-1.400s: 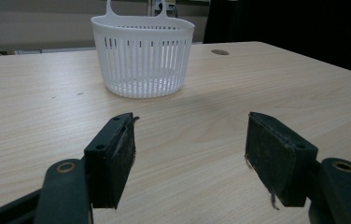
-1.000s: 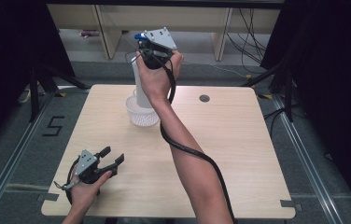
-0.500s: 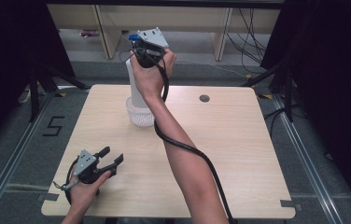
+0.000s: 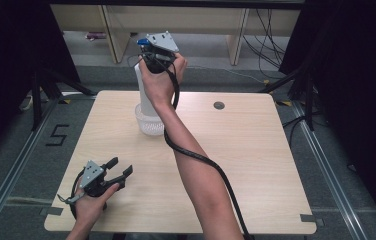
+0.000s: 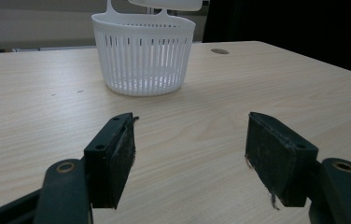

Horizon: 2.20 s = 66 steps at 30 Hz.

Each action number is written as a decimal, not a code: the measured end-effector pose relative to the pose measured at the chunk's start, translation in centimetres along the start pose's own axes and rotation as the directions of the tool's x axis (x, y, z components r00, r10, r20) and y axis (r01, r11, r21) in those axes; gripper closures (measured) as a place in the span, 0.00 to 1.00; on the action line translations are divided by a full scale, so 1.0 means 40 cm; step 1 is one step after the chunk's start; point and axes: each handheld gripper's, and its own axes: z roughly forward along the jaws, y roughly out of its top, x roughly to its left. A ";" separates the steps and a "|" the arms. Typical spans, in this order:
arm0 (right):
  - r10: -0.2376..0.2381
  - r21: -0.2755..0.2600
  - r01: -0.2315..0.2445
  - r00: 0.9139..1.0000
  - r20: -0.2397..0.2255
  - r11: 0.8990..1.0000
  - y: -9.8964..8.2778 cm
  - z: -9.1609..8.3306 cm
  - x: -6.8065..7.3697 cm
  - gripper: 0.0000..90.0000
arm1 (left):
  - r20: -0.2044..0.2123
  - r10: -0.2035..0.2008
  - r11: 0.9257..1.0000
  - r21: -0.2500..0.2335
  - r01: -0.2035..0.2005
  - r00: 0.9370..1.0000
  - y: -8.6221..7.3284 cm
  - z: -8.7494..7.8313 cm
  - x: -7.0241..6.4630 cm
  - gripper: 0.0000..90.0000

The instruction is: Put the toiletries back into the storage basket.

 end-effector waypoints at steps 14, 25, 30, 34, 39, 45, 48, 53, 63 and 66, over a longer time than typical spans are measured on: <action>-0.001 0.023 0.001 1.000 -0.007 1.000 -0.033 0.019 0.009 0.67 | -0.004 -0.005 1.000 -0.002 0.005 1.000 0.001 -0.004 0.004 0.36; -0.020 0.036 0.020 1.000 0.003 0.999 -0.049 0.031 0.008 0.67 | -0.003 -0.005 1.000 0.000 0.005 1.000 0.000 -0.003 0.005 0.36; -0.022 0.041 0.022 1.000 0.003 0.999 -0.055 0.035 0.011 0.67 | -0.003 -0.006 1.000 0.002 0.006 1.000 0.000 -0.003 0.005 0.36; -0.019 0.053 0.019 1.000 0.004 0.998 -0.064 0.038 0.013 0.67 | -0.004 -0.005 1.000 0.001 0.005 1.000 -0.001 -0.003 0.007 0.36; -0.016 0.070 0.016 1.000 0.001 0.997 -0.082 0.042 0.014 0.67 | 0.002 -0.003 1.000 -0.001 0.003 1.000 0.000 -0.004 0.007 0.36; -0.014 0.088 0.013 1.000 0.003 0.996 -0.105 0.047 0.011 0.67 | -0.001 -0.005 1.000 0.000 0.005 1.000 -0.001 -0.003 0.006 0.36; -0.029 0.095 0.028 1.000 0.004 0.995 -0.116 0.050 0.008 0.67 | 0.003 -0.002 1.000 0.000 0.002 1.000 -0.001 -0.002 0.006 0.36; -0.019 0.115 0.019 1.000 0.001 0.993 -0.135 0.054 0.011 0.67 | 0.000 -0.007 1.000 0.000 0.007 1.000 -0.002 -0.003 0.006 0.36; -0.029 0.144 0.028 1.000 0.002 0.989 -0.173 0.069 0.007 0.67 | 0.001 -0.005 1.000 0.002 0.005 1.000 -0.002 -0.002 0.006 0.36; -0.034 0.154 0.034 0.999 0.001 0.987 -0.178 0.070 0.006 0.67 | 0.003 -0.004 1.000 0.001 0.004 1.000 -0.003 -0.001 0.006 0.36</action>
